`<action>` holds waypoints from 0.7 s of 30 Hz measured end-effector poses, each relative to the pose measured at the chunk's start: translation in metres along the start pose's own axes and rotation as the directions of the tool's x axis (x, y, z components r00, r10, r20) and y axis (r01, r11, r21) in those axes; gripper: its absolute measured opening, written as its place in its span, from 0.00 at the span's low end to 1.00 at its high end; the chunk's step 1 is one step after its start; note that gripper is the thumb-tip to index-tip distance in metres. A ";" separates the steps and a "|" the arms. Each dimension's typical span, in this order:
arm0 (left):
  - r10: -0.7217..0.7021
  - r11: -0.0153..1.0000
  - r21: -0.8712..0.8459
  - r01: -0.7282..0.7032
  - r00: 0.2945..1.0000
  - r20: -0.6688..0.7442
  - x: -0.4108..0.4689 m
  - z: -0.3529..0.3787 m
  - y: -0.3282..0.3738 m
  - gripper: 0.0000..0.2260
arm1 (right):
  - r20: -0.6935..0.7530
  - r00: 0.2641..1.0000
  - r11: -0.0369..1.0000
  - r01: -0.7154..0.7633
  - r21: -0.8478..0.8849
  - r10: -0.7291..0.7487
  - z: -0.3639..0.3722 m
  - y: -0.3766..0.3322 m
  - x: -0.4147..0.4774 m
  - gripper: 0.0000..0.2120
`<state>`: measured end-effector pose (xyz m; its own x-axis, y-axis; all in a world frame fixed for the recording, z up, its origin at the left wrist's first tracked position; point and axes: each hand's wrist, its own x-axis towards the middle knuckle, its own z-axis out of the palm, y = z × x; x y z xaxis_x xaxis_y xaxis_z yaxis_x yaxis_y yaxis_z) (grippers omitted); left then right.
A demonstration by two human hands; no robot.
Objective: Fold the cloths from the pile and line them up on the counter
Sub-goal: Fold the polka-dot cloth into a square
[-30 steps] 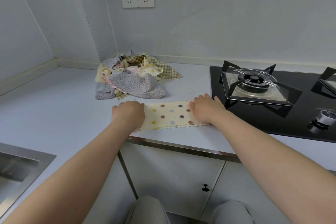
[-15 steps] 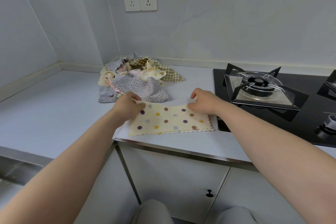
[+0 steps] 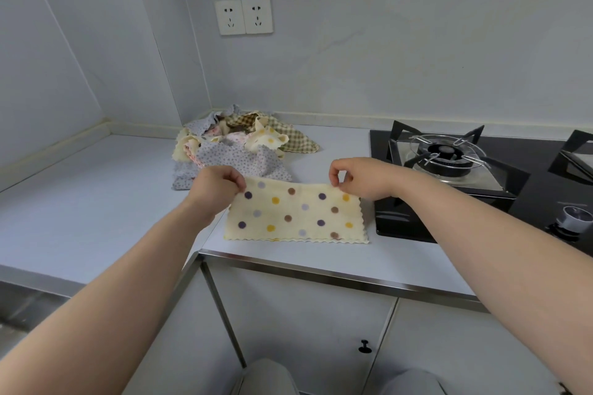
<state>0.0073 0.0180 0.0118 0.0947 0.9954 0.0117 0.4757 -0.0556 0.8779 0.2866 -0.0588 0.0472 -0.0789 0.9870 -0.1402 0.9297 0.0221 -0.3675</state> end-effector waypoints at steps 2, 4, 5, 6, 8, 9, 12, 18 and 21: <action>0.021 1.000 0.017 -0.021 1.000 -0.002 -0.008 -0.001 0.012 0.17 | 0.026 0.999 1.000 0.018 0.017 -0.019 -0.011 -0.010 -0.009 0.13; 0.063 0.998 0.023 -0.063 0.998 -0.011 -0.016 -0.002 0.025 0.16 | 0.026 1.000 0.995 0.011 0.099 -0.013 -0.021 -0.018 -0.017 0.17; 0.087 0.996 0.020 -0.087 0.996 -0.018 -0.020 -0.003 0.032 0.15 | 0.022 1.000 0.990 0.014 0.139 -0.017 -0.026 -0.022 -0.021 0.18; 0.109 0.994 0.020 -0.108 0.994 -0.021 -0.025 -0.003 0.039 0.15 | 0.025 0.999 0.985 0.023 0.170 -0.028 -0.030 -0.026 -0.027 0.20; 0.152 0.988 0.024 -0.152 0.988 -0.020 -0.035 -0.004 0.051 0.16 | 0.056 0.996 0.981 0.062 0.184 -0.073 -0.039 -0.034 -0.036 0.23; 0.169 0.985 0.024 -0.169 0.985 -0.015 -0.040 -0.005 0.056 0.16 | 0.070 0.992 0.981 0.091 0.174 -0.104 -0.042 -0.038 -0.041 0.24; 0.234 0.972 0.013 -0.234 0.972 0.010 -0.057 -0.005 0.070 0.14 | 0.057 0.981 0.970 0.175 0.170 -0.187 -0.046 -0.048 -0.047 0.14; 0.426 0.901 0.024 -0.432 0.896 0.123 -0.085 0.004 0.084 0.04 | -0.166 0.947 0.947 0.297 0.121 -0.276 -0.042 -0.063 -0.044 0.08; 0.457 0.884 0.034 -0.467 0.876 0.155 -0.088 0.006 0.083 0.11 | -0.183 0.939 0.941 0.316 0.120 -0.292 -0.041 -0.065 -0.045 0.11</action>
<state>0.0435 -0.0742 0.0807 0.4362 0.8345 0.3368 0.4060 -0.5165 0.7539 0.2444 -0.0978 0.1147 -0.2797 0.9493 0.1436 0.8068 0.3135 -0.5007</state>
